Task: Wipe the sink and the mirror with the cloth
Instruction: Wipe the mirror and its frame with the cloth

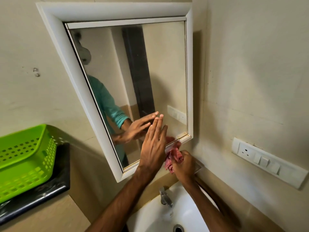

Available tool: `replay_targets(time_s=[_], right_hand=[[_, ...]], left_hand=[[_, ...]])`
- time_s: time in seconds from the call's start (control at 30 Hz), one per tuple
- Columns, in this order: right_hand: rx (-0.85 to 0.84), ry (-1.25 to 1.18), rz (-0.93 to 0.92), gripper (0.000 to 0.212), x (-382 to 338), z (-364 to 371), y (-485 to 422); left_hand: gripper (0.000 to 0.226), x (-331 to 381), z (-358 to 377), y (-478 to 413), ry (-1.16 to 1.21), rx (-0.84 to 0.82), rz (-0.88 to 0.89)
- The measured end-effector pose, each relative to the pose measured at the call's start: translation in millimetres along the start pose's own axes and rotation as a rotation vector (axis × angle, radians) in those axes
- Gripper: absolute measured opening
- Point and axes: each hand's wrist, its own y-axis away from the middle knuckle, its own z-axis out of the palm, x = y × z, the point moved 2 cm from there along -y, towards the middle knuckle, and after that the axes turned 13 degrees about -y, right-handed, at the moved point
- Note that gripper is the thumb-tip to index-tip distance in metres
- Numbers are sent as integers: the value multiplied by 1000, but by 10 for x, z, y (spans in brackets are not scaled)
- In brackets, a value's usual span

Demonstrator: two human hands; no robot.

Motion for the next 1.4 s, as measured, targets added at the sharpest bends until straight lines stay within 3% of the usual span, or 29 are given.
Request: replay_targets(time_s=[0.1,0.2,0.3,0.4,0.5,0.6,0.67,0.73,0.8,0.9,1.13,1.33,1.4], right_hand=[[-153,82,-15,31,-143,-53,-73],[-269,-93,-9,28,-377,-137,-258],[-57,-138,-203,19,-696,-280,-318],[173,7,-362,38,-801,-388,-360],[129,164,-319,47,-745,-269,-320],[87,178,-307,24,-654,-67,-138],[-15,140,-234,16,-618,13,-71],[-79,-1,-136,23,-614,-1,-74],[13,-123,-145,30,-715,-77,-92],[115,-216,-248,38,-970,-125,-88],[147,-151,-517,56,-1521,454,124],[-159,66,-908,69,-1579,759,473],[-145,122,-947,69,-1468,675,357]], left_hand=[[51,-109,61,66,-9,81,39],[62,-198,51,108,-27,60,21],[57,-259,4,139,-40,114,-34],[75,-261,-172,195,14,197,-100],[67,-297,-232,239,10,205,-110],[52,-383,-196,283,-16,176,-102],[58,-420,-230,316,-22,164,-100],[71,-456,-340,390,6,221,-122],[69,-504,-459,485,22,317,-171],[50,-640,-616,620,-13,463,-286],[93,-924,-756,808,71,490,-473],[80,-999,-541,875,163,369,-473],[82,-996,-547,894,160,352,-460]])
